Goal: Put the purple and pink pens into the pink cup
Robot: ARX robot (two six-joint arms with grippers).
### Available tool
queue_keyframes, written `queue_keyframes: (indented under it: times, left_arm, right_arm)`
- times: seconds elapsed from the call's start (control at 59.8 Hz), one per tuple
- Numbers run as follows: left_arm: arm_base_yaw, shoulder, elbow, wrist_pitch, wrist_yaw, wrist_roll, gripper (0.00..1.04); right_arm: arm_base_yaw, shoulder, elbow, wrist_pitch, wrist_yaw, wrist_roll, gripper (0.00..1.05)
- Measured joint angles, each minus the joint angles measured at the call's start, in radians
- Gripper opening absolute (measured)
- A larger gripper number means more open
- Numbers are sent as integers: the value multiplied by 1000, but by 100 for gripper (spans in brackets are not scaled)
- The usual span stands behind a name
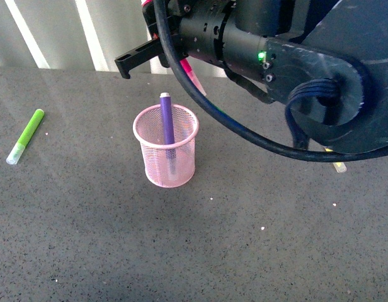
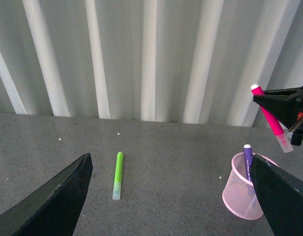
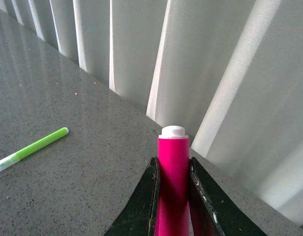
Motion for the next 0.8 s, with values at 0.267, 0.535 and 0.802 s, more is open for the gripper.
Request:
queue_keyframes:
  times: [0.267, 0.535, 0.802]
  left_arm:
    - [0, 0, 0, 0, 0, 0, 98]
    - [0, 0, 0, 0, 0, 0, 98]
    - [0, 0, 0, 0, 0, 0, 98]
  right_arm:
    - [15, 84, 80, 0, 2, 150, 11]
    - [21, 116, 138, -12, -1, 222, 11]
    - [31, 175, 139, -4, 0, 232, 11]
